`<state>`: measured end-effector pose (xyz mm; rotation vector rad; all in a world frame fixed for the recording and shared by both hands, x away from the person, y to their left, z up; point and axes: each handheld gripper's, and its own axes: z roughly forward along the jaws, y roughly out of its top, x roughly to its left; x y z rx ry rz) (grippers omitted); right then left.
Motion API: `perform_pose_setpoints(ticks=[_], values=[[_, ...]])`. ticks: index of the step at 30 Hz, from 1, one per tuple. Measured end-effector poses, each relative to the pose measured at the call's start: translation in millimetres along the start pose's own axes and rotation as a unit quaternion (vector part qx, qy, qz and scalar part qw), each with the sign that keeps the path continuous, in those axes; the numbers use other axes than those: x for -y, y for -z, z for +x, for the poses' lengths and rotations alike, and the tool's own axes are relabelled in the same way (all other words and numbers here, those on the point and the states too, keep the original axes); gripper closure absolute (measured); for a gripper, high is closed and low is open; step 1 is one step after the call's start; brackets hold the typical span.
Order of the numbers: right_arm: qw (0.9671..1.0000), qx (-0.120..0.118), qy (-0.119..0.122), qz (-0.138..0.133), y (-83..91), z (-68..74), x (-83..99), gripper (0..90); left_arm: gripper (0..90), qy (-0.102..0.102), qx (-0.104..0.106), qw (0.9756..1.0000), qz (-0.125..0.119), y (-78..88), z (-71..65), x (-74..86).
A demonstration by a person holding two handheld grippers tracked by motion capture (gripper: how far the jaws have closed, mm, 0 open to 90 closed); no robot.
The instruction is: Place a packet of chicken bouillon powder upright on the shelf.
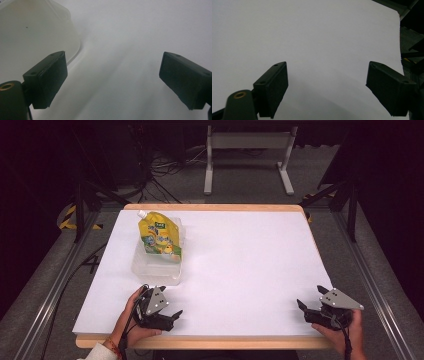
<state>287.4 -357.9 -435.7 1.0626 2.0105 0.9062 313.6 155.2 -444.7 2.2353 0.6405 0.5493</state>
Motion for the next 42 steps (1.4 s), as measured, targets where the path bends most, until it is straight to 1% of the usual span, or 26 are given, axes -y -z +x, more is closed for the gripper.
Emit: perform_pose_setpoints(ticks=[5, 12, 17, 22, 26, 32, 36, 42], values=[[1.0000, -0.001, 0.005, 0.001, -0.7, 3.3, -1.9, 18.4, 8.3, -0.002, 0.000, 1.0000, 0.000, -0.2, 0.5, 0.4], [1.0000, -0.004, 0.006, 0.006, -2.9, 2.9, -0.1, 18.4, 8.2, 0.002, -0.001, 1.0000, 0.003, -2.2, 1.0, -0.3], [1.0000, -0.004, 0.007, 0.005, -2.6, 3.0, 0.2, 18.3, 8.2, -0.001, -0.003, 1.0000, 0.005, -2.3, 0.4, -0.2], [0.9999, -0.004, 0.014, 0.008, -4.0, 4.6, 0.1, 18.2, 8.2, 0.001, -0.001, 1.0000, 0.005, -3.2, 0.9, 0.0], [0.9998, -0.004, 0.017, 0.011, -4.9, 5.6, 0.4, 18.2, 8.2, -0.003, -0.001, 1.0000, 0.006, -4.1, 1.9, -0.4], [0.9997, -0.005, 0.022, 0.013, -5.4, 6.7, 1.1, 18.2, 8.2, 0.000, -0.002, 1.0000, 0.004, -4.1, 2.2, -1.2], [0.9997, -0.004, 0.023, 0.012, -5.1, 6.4, 1.0, 18.2, 8.1, -0.002, -0.002, 1.0000, 0.007, -4.7, 2.3, -1.0], [0.9997, -0.004, 0.022, 0.012, -5.2, 6.6, 0.7, 18.0, 8.2, 0.002, -0.001, 1.0000, 0.007, -5.4, 3.0, -1.1]])
